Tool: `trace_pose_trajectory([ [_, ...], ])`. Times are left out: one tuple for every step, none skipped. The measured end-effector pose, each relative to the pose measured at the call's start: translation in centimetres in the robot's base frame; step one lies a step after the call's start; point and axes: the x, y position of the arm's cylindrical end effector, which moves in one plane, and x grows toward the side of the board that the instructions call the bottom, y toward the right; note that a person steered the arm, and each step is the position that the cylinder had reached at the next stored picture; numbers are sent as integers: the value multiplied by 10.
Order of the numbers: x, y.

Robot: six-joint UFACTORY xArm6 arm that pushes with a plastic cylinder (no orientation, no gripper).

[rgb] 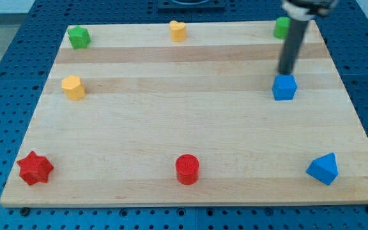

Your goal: Place the blue cube to the center of the board

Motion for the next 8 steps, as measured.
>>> trace_pose_trajectory([
  [1, 84],
  [37, 85],
  [52, 24],
  [53, -59],
  [53, -143],
  [53, -142],
  [53, -76],
  [80, -53],
])
